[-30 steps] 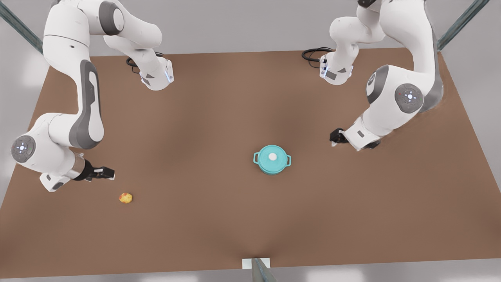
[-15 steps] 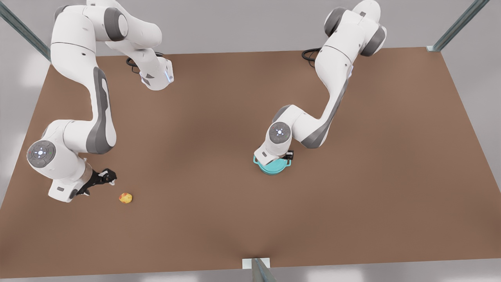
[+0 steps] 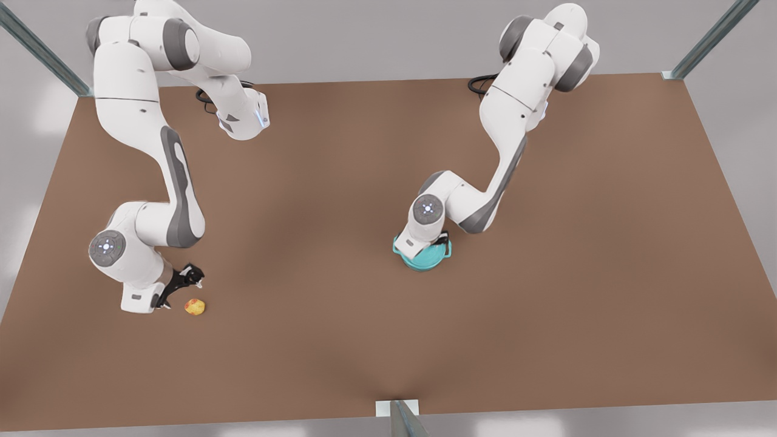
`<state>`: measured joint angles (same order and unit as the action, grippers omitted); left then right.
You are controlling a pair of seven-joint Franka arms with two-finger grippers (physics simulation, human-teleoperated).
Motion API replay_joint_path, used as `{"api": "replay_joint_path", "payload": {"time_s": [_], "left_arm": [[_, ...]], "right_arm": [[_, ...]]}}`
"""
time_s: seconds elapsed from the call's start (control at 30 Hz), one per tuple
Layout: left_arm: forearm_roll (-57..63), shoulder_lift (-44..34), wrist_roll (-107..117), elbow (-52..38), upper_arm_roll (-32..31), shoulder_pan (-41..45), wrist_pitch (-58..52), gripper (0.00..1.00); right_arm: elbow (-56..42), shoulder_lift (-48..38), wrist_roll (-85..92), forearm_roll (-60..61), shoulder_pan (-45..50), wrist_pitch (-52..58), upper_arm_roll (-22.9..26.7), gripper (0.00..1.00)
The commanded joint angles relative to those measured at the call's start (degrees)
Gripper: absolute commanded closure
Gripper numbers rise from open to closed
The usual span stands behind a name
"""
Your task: Open the pot lid and put the potato into the pot
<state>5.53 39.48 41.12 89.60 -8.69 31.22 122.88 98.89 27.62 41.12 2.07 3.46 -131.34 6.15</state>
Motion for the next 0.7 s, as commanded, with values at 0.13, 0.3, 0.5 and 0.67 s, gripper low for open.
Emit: {"api": "replay_joint_path", "payload": {"time_s": [0.13, 0.3, 0.5, 0.67], "left_arm": [[0.18, 0.16, 9.6, 0.84, -0.01, 0.07, 1.31, 0.05], [0.18, -0.02, 9.6, 0.75, 0.08, -0.01, 0.52, 0.74], [1.32, -0.2, 8.98, -1.18, 0.26, -0.19, -2.28, 0.88], [1.5, -0.2, 3.01, -8.92, 0.61, -4.49, -11.43, 0.87]], "right_arm": [[-0.01, 4.11, 14.34, 0.39, -0.03, -12.19, -0.08, 0.0], [2.09, 5.52, 15.92, 0.39, -0.21, -12.19, -0.17, 0.0], [2.45, 8.15, 17.59, 0.13, -1.61, -13.86, -0.17, 0.0], [2.53, 9.74, 19.35, 0.04, -2.84, -15.09, -0.17, 0.0]]}}
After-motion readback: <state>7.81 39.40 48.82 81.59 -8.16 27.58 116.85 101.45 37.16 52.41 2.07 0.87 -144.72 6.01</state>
